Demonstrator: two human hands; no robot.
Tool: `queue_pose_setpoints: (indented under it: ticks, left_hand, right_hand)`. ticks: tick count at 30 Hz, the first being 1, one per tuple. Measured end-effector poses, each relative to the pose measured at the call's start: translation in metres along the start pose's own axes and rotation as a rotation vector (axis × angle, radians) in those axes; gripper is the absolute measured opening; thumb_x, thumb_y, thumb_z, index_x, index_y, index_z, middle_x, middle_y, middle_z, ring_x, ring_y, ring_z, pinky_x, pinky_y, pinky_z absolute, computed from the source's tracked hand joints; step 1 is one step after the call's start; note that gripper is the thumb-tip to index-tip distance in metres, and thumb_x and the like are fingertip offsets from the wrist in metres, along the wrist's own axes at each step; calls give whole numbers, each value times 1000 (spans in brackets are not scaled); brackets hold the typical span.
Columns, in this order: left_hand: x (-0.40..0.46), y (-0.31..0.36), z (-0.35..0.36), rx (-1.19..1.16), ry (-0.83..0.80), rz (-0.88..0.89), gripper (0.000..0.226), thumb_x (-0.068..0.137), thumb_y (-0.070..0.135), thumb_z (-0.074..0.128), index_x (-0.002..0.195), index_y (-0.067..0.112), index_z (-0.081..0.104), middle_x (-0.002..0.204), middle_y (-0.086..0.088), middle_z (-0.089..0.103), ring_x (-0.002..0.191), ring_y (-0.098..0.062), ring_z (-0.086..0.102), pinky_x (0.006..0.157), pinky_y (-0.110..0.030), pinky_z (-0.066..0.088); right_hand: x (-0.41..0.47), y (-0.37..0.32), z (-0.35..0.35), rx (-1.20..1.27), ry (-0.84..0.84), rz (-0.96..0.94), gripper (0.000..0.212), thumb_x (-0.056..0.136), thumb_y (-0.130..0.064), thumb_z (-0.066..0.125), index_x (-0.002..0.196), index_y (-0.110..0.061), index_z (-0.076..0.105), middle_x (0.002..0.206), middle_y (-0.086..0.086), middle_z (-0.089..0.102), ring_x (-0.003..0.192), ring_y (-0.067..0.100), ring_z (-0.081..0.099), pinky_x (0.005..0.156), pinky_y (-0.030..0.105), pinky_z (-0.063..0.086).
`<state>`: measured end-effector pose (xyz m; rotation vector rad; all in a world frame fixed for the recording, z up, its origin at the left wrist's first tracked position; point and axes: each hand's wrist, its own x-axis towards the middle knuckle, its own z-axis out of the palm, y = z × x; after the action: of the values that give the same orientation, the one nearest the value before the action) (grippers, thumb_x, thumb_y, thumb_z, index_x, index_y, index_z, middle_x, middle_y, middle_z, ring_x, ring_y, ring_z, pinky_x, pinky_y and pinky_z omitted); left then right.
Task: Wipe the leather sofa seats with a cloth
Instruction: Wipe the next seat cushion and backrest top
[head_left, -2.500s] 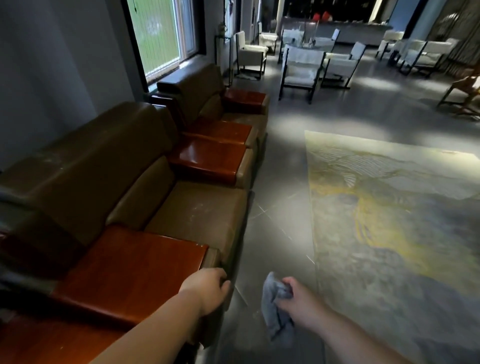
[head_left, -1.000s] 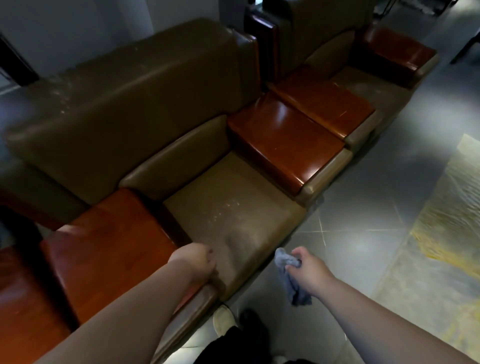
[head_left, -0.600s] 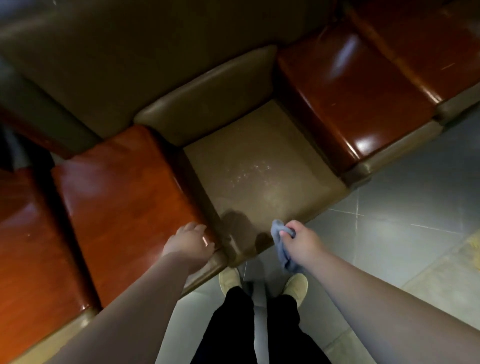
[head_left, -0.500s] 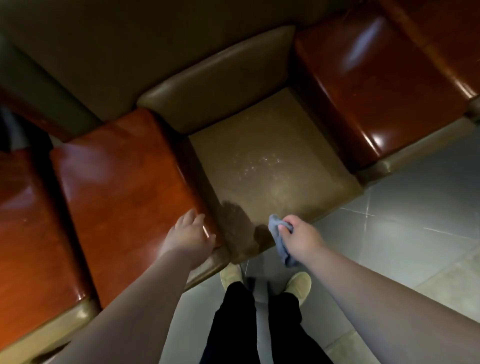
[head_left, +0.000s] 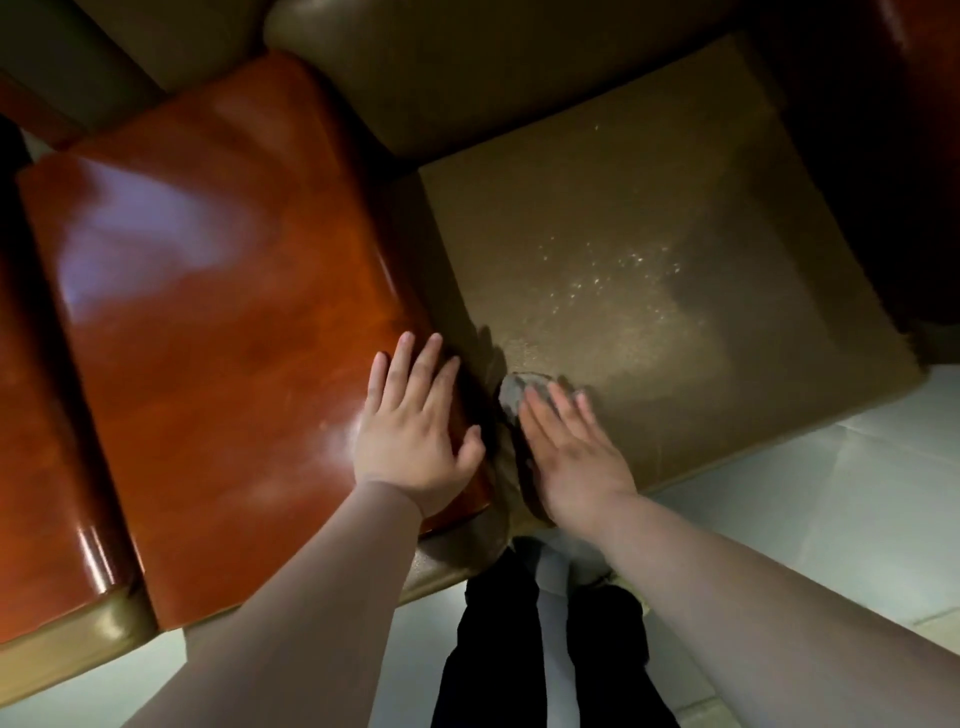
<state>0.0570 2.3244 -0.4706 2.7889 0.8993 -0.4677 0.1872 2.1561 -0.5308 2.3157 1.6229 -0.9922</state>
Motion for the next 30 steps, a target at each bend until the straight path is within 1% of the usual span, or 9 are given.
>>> queue_pose_setpoints:
  ticks: [4,8,12,14,17,20,25,28,30]
  left_hand:
    - [4,0,1,-11,1,-14,80,92,61,42,162,22,39,176,-2,14,163,-24,-10,132,-51,-3]
    - [2,0,2,-22,17,-11,80,92,59,46,162,21,39,176,-1,14,162,-23,-12,131,-50,-5]
    - [3,2,0,-14,22,-21,83,92,58,45,163,18,36,176,-2,15,163,-24,-10,132,-50,-4]
    - [3,2,-1,-8,19,-17,83,91,58,44,163,16,36,175,-3,15,163,-25,-8,132,-51,-2]
    - [3,1,-3,-2,13,-10,83,92,59,43,162,15,37,175,-4,17,163,-27,-6,132,-52,-2]
    - [3,1,-3,-12,9,-8,83,92,59,42,162,15,38,175,-4,18,163,-27,-6,131,-50,-5]
    - [3,1,-2,-36,30,-20,82,92,56,45,163,15,37,175,-4,17,163,-26,-4,132,-49,-4]
    - [2,2,-3,-58,42,-36,84,91,53,47,164,14,32,176,-4,11,163,-24,-4,132,-51,-3]
    - [1,2,-3,-65,61,-70,87,91,52,47,166,15,27,177,-4,6,163,-22,-4,131,-54,-3]
  right_hand:
    - [20,3,28,-110,-69,-23,81,107,-48,21,154,-12,-33,160,7,-45,145,29,-46,123,48,-23]
    - [76,25,-9,-165,70,-68,80,106,-56,26,161,-17,-18,168,4,-32,151,27,-37,125,48,-19]
    - [93,23,-31,-131,30,-61,73,107,-47,23,164,-19,-13,168,4,-30,150,28,-38,126,50,-17]
    - [53,19,-1,-203,-38,-238,76,105,-42,33,164,-18,-8,171,8,-19,154,35,-28,127,53,-9]
    - [-7,22,40,-185,-36,-370,74,99,-40,54,164,-21,24,171,4,23,158,30,4,127,46,2]
    - [29,37,12,-339,-24,-519,66,104,-46,40,164,-24,24,172,2,18,156,23,-3,124,41,-10]
    - [103,40,-42,-46,127,-125,52,108,-48,27,158,-37,33,173,-6,4,157,24,2,126,46,11]
    - [67,26,-23,29,158,19,48,99,-38,54,146,-34,48,163,3,24,144,31,27,115,49,34]
    - [28,21,1,25,132,27,44,91,-33,67,133,-23,57,153,9,37,130,35,42,105,47,40]
